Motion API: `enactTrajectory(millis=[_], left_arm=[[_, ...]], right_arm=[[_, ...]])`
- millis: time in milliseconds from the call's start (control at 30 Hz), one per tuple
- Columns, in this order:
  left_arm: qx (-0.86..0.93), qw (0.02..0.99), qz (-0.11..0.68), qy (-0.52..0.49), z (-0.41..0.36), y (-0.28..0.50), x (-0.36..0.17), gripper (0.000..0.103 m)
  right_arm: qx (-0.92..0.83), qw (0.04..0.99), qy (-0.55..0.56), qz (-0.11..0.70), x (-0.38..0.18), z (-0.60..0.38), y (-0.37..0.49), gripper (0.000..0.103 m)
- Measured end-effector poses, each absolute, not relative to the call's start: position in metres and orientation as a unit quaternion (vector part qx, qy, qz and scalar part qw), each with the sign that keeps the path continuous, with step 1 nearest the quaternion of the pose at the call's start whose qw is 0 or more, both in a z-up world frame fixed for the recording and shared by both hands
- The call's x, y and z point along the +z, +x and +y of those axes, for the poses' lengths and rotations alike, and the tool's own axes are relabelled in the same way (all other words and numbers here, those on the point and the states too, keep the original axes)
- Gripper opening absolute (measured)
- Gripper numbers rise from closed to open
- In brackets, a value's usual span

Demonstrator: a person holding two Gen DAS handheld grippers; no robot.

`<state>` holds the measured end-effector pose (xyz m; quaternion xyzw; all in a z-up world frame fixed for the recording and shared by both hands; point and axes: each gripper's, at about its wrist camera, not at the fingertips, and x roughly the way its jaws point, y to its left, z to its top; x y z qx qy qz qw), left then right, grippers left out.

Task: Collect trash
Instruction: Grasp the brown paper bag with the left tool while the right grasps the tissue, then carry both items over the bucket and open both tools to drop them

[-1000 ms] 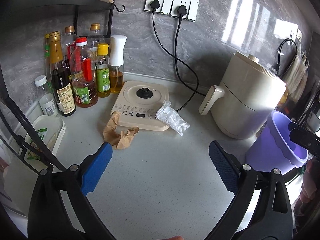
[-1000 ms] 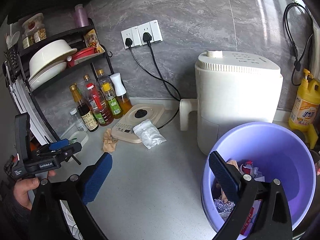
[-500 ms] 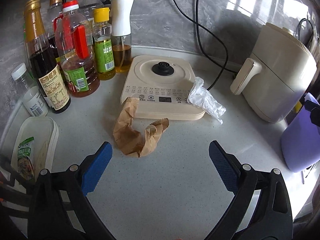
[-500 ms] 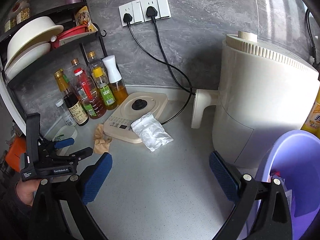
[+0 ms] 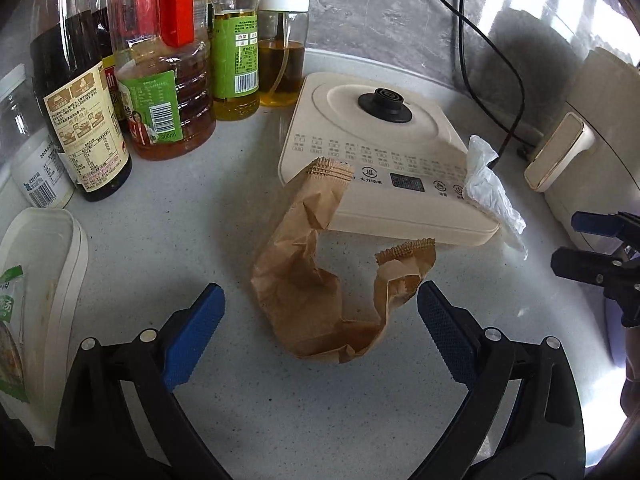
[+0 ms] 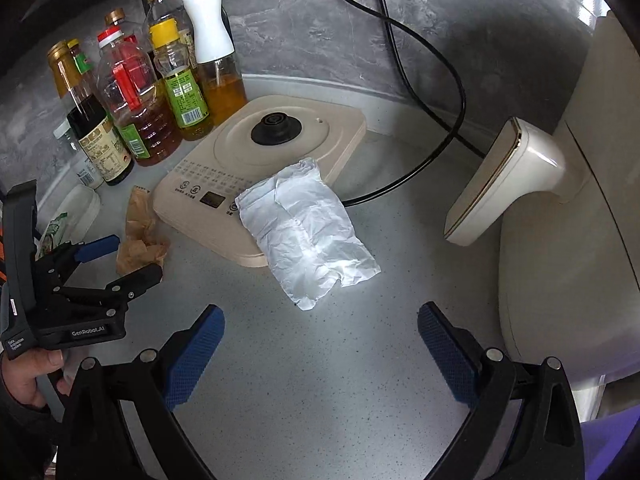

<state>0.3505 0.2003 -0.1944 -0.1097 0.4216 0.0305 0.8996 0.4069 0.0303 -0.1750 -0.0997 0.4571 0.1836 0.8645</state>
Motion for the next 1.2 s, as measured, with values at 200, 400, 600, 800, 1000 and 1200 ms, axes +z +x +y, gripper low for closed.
enactTrajectory(millis=[200, 400, 600, 800, 1000, 1200], left_arm=[[-0.006, 0.905, 0.407, -0.121, 0.2, 0.352, -0.191, 0.05], [-0.011, 0.908, 0.399, -0.128, 0.199, 0.348, -0.187, 0.019], [-0.02, 0.91, 0.393, -0.133, 0.191, 0.338, -0.175, 0.013], [-0.026, 0.923, 0.36, -0.135, 0.175, 0.315, -0.142, 0.013], [-0.022, 0.93, 0.343, -0.134, 0.163, 0.284, -0.119, 0.013], [-0.006, 0.935, 0.327, -0.137, 0.152, 0.25, -0.1, 0.013]], right_arm=[[0.209, 0.855, -0.125, 0.458, -0.193, 0.05, 0.432, 0.095], [0.223, 0.848, -0.131, 0.463, -0.202, 0.052, 0.441, 0.08], [0.218, 0.838, -0.129, 0.483, -0.202, 0.042, 0.43, 0.007], [0.237, 0.85, -0.101, 0.459, -0.177, 0.032, 0.398, 0.003], [0.254, 0.862, -0.091, 0.428, -0.15, 0.024, 0.358, 0.003], [0.278, 0.873, -0.087, 0.391, -0.114, 0.016, 0.326, 0.003]])
